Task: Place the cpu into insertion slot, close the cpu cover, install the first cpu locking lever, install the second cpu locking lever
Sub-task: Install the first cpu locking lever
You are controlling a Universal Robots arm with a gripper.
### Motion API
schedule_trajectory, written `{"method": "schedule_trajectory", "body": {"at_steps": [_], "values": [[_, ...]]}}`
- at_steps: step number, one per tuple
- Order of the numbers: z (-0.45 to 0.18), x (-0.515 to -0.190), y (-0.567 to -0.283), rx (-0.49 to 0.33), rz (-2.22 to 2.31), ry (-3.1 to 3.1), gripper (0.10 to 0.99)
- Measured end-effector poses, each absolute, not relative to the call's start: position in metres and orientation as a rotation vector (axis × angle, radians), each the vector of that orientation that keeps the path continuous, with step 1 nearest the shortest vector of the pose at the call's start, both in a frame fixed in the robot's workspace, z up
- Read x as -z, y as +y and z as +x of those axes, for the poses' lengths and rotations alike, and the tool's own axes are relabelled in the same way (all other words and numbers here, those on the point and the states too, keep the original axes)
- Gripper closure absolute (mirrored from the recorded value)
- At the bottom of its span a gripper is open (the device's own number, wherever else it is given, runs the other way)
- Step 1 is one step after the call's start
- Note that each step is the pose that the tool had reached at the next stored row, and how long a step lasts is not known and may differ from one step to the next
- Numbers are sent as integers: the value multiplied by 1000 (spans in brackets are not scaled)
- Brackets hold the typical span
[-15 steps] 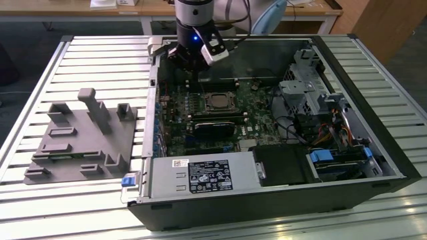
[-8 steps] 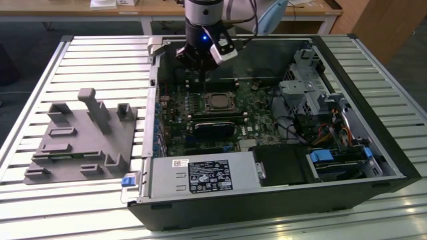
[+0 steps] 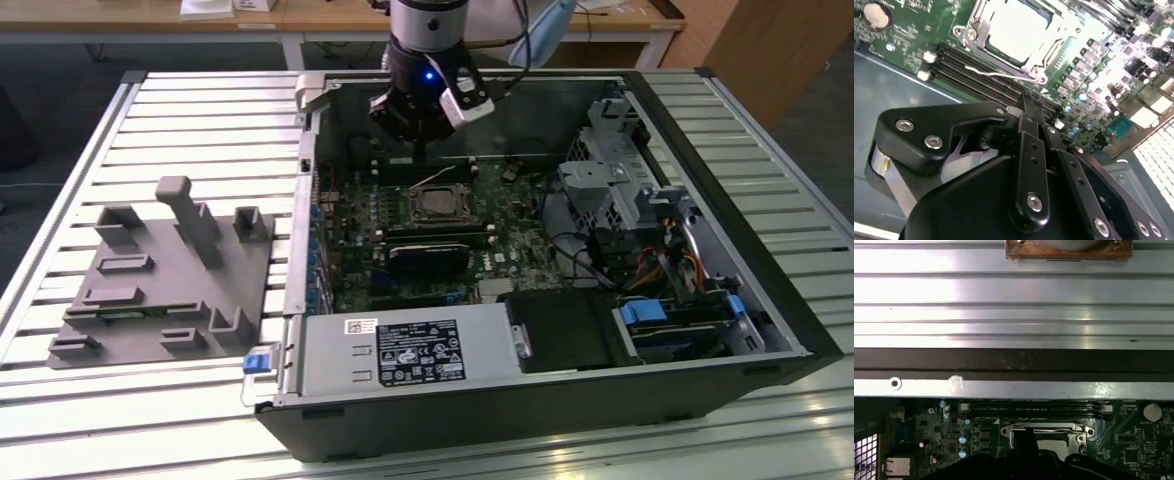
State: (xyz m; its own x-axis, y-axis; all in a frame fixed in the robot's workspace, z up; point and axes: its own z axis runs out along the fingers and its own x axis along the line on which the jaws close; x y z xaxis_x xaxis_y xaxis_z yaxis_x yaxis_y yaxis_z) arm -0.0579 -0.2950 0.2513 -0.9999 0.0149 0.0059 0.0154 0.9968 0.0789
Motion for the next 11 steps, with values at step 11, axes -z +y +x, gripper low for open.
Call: {"method": "schedule_trajectory", "body": {"at_steps": [11], "values": [[-56,-247,-296,181,-23,-3132,980]]}}
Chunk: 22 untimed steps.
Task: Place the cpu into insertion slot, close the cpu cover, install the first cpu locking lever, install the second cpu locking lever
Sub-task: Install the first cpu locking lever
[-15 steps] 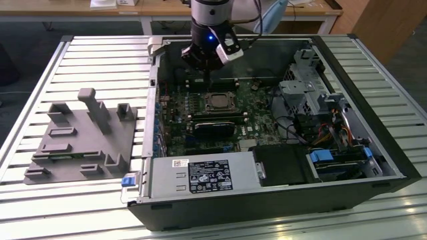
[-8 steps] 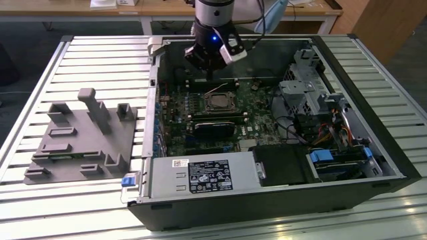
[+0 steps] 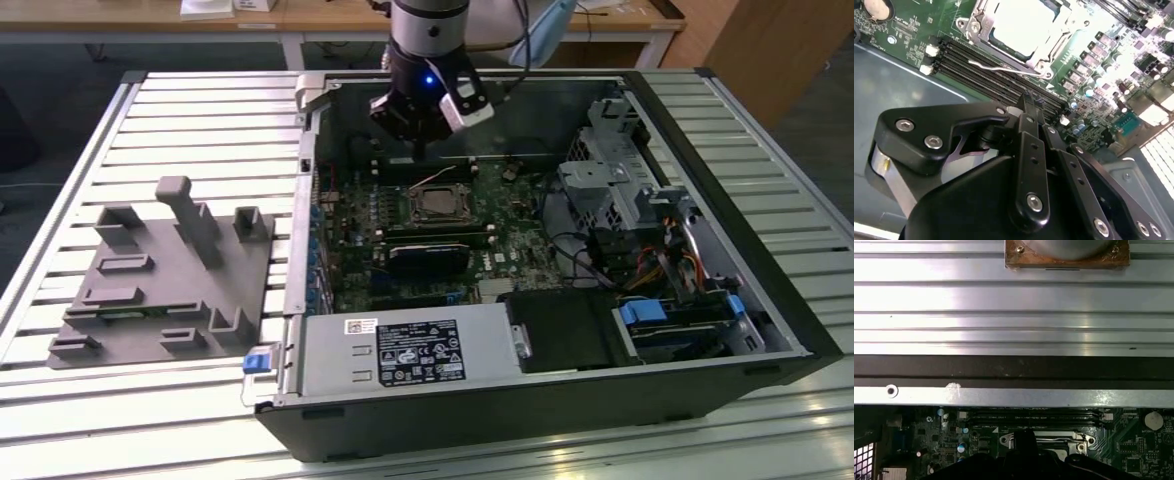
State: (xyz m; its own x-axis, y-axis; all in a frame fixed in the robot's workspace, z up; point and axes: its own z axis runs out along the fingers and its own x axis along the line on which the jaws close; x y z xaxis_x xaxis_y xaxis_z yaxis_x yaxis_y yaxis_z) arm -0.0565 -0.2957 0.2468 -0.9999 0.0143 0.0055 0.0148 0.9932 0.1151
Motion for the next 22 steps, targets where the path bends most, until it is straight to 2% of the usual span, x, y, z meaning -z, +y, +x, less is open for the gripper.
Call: {"method": "schedule_trajectory", "body": {"at_steps": [22], "values": [[-35,-232,-296,179,-1,-3131,980]]}}
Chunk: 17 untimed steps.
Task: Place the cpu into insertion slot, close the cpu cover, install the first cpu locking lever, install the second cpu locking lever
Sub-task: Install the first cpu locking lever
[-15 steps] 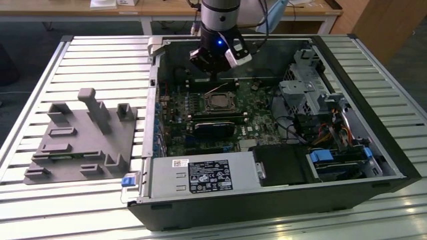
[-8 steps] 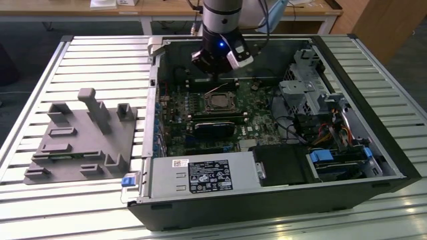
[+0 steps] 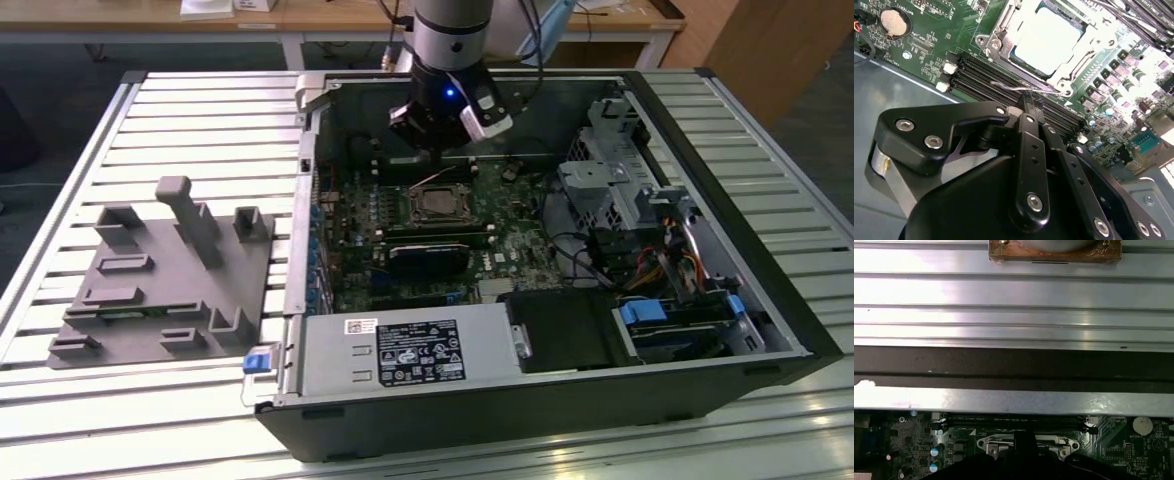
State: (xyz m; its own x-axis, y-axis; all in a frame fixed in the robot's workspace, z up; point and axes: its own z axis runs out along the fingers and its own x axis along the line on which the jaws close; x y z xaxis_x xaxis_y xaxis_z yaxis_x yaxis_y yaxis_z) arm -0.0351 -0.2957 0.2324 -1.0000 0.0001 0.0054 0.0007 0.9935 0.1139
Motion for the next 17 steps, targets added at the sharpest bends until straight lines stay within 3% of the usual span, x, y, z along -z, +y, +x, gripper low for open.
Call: {"method": "schedule_trajectory", "body": {"at_steps": [17], "values": [[-31,-225,-294,178,55,-3129,980]]}}
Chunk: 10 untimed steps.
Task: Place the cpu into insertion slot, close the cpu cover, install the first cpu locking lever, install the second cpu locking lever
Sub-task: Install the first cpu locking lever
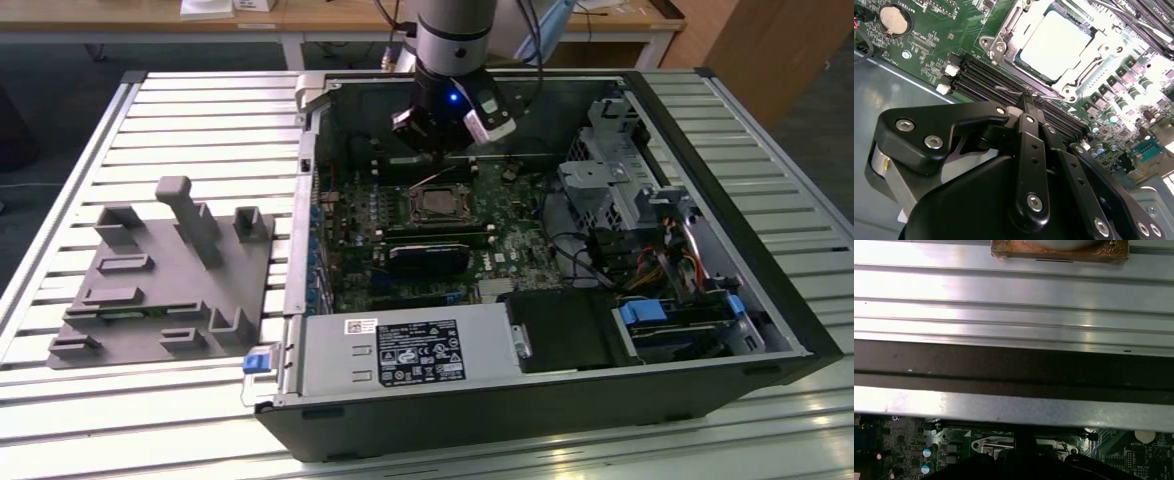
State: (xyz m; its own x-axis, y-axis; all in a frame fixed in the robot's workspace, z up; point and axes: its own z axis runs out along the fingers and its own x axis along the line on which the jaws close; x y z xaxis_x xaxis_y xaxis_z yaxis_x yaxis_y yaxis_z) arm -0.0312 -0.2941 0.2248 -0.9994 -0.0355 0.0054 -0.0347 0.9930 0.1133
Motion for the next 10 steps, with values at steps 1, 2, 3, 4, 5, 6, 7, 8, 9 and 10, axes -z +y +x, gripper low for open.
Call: {"method": "schedule_trajectory", "body": {"at_steps": [1,2,3,4,5,6,7,8,9,10], "values": [[-31,-224,-294,178,55,-3129,980],[-30,-224,-294,178,55,-3129,980],[-30,-223,-294,178,55,-3129,980],[-30,-223,-293,178,55,-3129,980],[-30,-223,-293,178,55,-3129,980],[-29,-222,-293,178,55,-3129,980],[-29,-222,-292,178,55,-3129,980],[-28,-222,-292,178,55,-3129,980],[-28,-221,-291,178,55,-3129,980],[-27,-221,-291,178,55,-3129,980]]}}
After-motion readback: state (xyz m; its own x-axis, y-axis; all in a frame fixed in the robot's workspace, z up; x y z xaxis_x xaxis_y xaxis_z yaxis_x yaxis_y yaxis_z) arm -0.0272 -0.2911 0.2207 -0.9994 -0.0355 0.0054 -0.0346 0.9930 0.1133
